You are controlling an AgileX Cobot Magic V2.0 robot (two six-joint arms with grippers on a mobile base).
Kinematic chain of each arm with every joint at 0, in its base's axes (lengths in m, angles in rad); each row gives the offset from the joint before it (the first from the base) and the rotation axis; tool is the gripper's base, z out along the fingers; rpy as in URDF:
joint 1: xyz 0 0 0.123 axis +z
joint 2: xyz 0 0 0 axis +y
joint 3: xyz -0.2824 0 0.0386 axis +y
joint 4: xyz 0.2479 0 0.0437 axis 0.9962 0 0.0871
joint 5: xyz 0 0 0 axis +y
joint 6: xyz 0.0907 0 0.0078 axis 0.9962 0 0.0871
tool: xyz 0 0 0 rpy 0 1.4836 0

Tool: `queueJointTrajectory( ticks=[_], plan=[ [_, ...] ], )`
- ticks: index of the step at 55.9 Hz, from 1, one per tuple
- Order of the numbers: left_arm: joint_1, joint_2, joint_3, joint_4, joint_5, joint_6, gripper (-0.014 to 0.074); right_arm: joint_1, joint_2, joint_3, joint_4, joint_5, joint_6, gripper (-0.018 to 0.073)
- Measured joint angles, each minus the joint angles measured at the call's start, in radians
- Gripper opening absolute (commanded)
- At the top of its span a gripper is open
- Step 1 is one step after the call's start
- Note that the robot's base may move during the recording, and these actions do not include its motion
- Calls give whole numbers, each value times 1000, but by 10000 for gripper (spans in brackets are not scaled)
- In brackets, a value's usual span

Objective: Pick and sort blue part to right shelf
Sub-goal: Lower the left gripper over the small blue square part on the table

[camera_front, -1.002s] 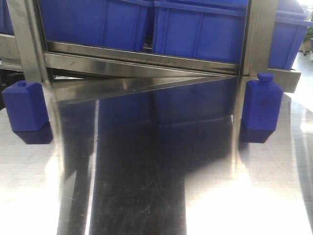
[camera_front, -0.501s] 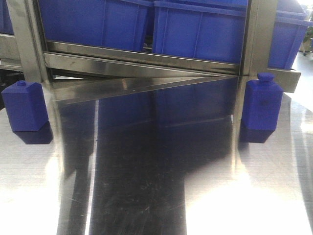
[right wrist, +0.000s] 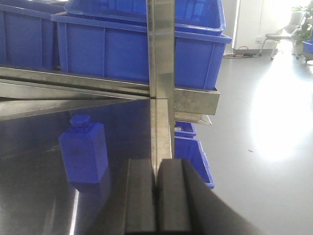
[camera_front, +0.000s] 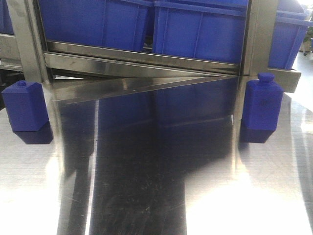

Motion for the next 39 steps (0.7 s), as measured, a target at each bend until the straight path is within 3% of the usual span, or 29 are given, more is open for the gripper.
queueJointTrajectory(
  ticks=[10,16,25,39],
  plan=[
    [0,218,-197,-58,223,5,462,0,0,0,0,0,0,38],
    [0,340,-265,-75,315,6,552,0,0,0,0,0,0,38],
    [0,532,-362,-119,418,22,580,0,0,0,0,0,0,38],
    [0,793,-541,-175,490,66,580,0,0,0,0,0,0,38]
  ],
)
